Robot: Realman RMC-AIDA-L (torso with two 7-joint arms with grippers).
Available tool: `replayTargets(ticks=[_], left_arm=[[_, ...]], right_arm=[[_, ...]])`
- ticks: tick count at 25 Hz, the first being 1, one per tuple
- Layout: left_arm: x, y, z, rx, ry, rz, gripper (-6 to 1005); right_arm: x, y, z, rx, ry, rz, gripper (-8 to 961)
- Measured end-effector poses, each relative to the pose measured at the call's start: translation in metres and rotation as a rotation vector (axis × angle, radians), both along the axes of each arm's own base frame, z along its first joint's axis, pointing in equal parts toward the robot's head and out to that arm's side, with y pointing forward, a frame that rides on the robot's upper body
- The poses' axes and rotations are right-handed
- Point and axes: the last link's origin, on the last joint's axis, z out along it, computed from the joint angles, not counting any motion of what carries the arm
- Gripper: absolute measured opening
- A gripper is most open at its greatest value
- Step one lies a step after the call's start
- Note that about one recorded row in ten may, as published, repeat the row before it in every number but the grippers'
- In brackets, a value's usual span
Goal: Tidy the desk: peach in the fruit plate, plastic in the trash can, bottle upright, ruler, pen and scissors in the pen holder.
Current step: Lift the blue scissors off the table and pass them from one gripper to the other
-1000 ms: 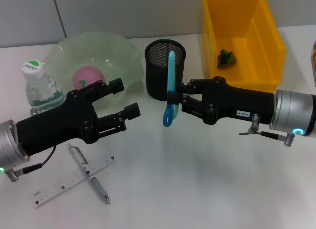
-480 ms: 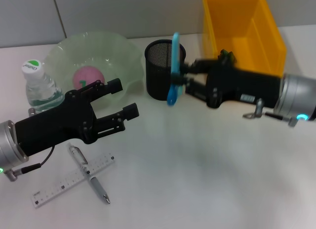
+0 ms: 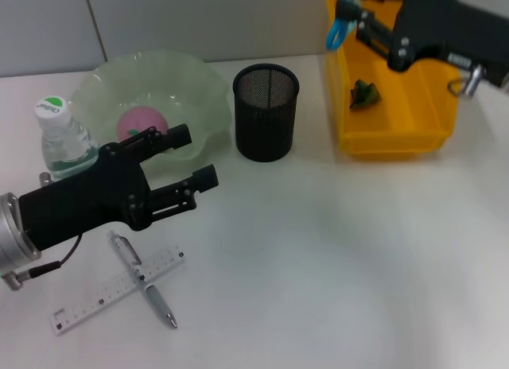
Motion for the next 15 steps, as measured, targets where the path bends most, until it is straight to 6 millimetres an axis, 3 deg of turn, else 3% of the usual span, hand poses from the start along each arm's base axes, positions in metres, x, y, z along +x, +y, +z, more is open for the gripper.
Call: replayTargets(ticks=[8, 15], left_arm=[[-0.005, -0.004, -0.001, 0.053, 0.022, -0.025, 792], [-0.009, -0.006, 0.000, 0.096, 0.039, -0.043, 792]], right_arm=[[-0.014, 0.026, 0.018, 0.382, -0.281, 0.129, 269], [-0.021, 0.032, 0.022, 0.609, -0.469, 0.248, 271]])
